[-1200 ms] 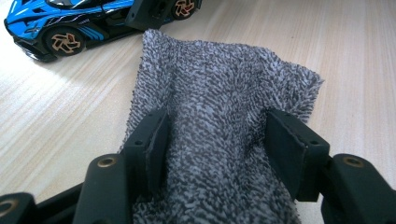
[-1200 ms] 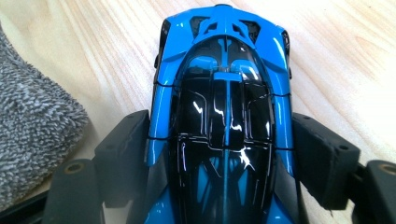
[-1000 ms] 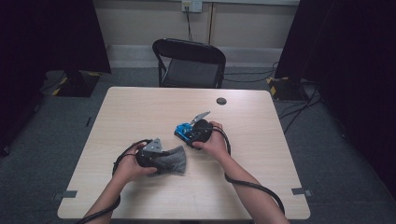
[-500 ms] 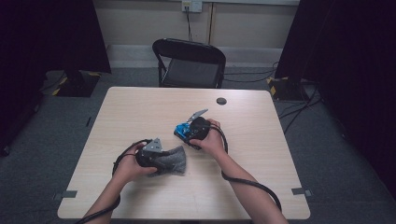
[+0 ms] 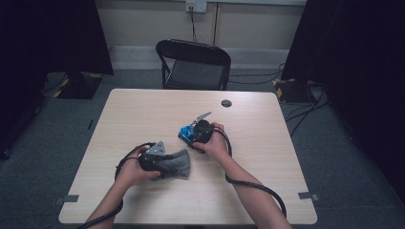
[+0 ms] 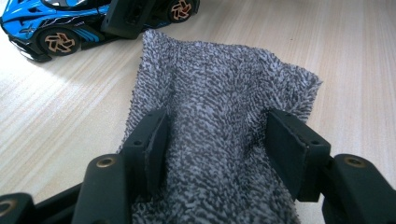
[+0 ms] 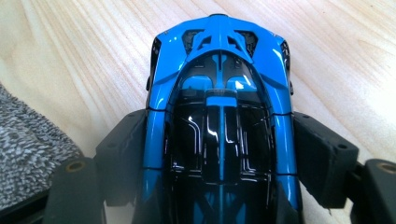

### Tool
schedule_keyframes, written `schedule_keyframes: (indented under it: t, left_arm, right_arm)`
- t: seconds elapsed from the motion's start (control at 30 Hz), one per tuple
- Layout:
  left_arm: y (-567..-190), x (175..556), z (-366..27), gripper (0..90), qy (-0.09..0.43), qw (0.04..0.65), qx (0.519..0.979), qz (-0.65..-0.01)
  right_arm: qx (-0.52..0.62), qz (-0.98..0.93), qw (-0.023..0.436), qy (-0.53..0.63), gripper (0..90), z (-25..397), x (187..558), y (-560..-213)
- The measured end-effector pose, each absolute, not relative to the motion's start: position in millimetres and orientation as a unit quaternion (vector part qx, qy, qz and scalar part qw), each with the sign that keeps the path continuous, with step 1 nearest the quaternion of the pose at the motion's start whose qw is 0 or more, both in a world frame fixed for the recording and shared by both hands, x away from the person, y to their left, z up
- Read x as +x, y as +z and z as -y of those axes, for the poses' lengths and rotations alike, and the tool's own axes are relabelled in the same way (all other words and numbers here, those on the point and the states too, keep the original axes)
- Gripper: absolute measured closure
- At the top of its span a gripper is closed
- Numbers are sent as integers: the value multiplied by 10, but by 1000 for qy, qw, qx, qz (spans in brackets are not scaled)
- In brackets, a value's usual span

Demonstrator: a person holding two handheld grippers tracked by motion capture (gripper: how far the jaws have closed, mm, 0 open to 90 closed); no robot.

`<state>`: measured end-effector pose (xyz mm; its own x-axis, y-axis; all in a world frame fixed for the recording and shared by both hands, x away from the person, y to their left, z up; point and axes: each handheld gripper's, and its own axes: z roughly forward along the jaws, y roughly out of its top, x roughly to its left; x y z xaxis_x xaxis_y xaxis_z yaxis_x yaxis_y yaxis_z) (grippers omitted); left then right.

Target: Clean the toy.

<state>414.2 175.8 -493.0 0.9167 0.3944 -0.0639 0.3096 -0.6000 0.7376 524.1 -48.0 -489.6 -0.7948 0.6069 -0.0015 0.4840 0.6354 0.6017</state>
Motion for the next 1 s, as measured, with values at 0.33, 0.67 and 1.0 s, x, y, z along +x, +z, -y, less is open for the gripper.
schedule_keyframes:
  t: [0.33, 0.67, 1.0]
  left_arm:
    - [-4919, 4146, -1754, 409, 54, 399, 894, -197]
    - [-4891, 4157, -1733, 393, 54, 400, 895, -192]
    - [-4909, 4116, -1647, 679, 54, 385, 906, -167]
  right_arm:
    - [309, -899, 109, 289, 262, 462, 5213, -4873]
    - [315, -893, 106, 303, 263, 617, 5169, -4815]
    - [313, -895, 96, 304, 263, 854, 5082, -4668]
